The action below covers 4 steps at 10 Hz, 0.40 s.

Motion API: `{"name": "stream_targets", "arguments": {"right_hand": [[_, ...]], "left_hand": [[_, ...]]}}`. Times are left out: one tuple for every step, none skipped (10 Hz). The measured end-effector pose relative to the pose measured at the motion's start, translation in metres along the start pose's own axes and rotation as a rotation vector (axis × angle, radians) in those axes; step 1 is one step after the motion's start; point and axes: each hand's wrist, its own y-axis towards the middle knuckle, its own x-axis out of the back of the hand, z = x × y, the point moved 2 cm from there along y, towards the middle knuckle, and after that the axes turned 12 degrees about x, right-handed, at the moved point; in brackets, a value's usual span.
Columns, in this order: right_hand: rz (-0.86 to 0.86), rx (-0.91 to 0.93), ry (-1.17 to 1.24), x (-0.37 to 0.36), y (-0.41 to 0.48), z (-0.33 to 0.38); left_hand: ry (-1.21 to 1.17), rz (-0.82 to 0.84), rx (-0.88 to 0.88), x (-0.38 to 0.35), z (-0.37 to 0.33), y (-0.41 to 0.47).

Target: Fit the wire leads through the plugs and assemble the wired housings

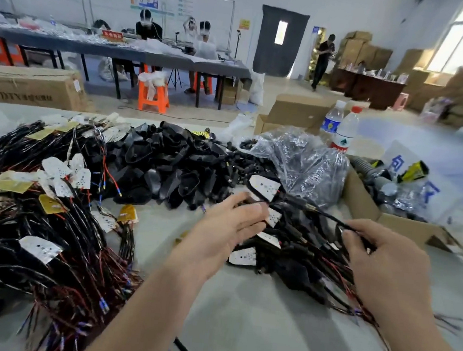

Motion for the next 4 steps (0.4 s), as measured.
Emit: {"name": "stream_targets", "arguments": {"right_hand": [[0.213, -0.21, -0.105, -0.017, -0.009, -0.037], [0.331, -0.362, -0.11, -0.02, -0.028, -0.055], [0.241, -0.372, -0.085, -0.013, -0.041, -0.055], [0.083, -0.32, -0.028, 0.006, -0.036, -0.043]], "left_hand": [[0.214, 0.041, 0.059, -0.029, 0.017, 0.004], [0.352, 0.039, 0.033, -0.036, 0.031, -0.009], [0.297, -0.047, -0.081, -0.022, 0.024, -0.032], [0.235, -0.245, -0.292, 0.008, -0.007, -0.061]]}}
